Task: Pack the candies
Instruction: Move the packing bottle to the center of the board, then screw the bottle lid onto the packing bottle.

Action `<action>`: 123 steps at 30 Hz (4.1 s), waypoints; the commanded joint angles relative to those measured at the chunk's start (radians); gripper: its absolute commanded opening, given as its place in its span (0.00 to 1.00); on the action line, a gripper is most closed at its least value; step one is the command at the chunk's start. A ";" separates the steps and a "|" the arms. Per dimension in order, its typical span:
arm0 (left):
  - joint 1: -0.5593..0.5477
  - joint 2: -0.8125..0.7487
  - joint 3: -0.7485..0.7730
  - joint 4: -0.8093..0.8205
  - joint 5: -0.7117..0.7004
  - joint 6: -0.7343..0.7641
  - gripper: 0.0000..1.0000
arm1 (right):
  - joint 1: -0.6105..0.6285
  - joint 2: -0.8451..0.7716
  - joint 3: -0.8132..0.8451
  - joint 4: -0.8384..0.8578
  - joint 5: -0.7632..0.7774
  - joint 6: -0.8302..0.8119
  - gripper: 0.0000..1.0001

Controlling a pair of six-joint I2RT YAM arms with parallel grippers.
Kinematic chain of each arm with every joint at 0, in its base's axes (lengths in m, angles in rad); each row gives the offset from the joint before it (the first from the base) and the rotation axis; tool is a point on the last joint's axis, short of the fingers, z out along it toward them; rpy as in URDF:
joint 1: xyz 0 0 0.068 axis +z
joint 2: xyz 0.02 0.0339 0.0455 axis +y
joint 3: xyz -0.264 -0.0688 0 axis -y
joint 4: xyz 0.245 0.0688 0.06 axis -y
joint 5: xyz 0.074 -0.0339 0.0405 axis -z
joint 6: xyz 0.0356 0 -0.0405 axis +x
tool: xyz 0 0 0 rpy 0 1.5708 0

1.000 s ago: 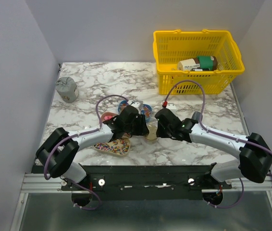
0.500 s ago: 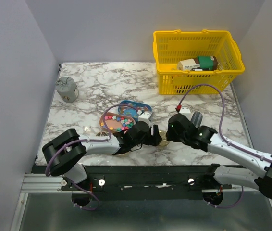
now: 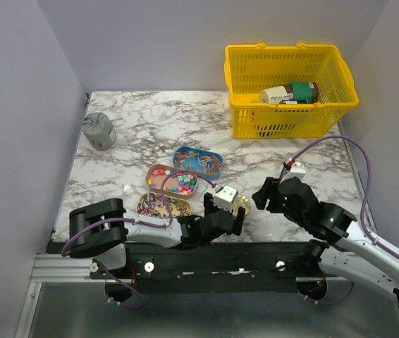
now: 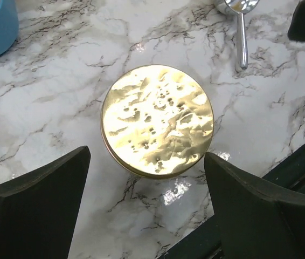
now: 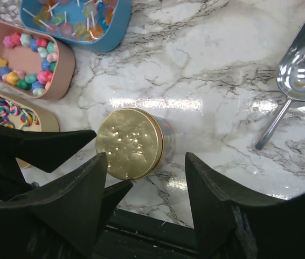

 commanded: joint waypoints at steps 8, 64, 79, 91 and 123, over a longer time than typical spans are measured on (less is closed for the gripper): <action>-0.097 0.153 -0.080 0.339 -0.218 0.077 0.99 | -0.003 -0.050 -0.087 -0.047 -0.055 -0.007 0.68; 0.008 0.647 -0.093 1.081 -0.051 0.360 0.88 | -0.142 0.358 -0.035 0.252 -0.127 -0.064 0.54; 0.007 0.668 -0.053 1.018 -0.075 0.370 0.95 | -0.172 0.374 -0.113 0.307 -0.202 -0.065 0.38; 0.007 0.667 -0.024 0.953 -0.124 0.367 0.64 | -0.172 0.297 -0.217 0.287 -0.265 -0.045 0.28; 0.024 0.676 -0.082 0.913 -0.065 0.341 0.62 | -0.176 0.209 -0.154 0.350 -0.153 -0.005 0.34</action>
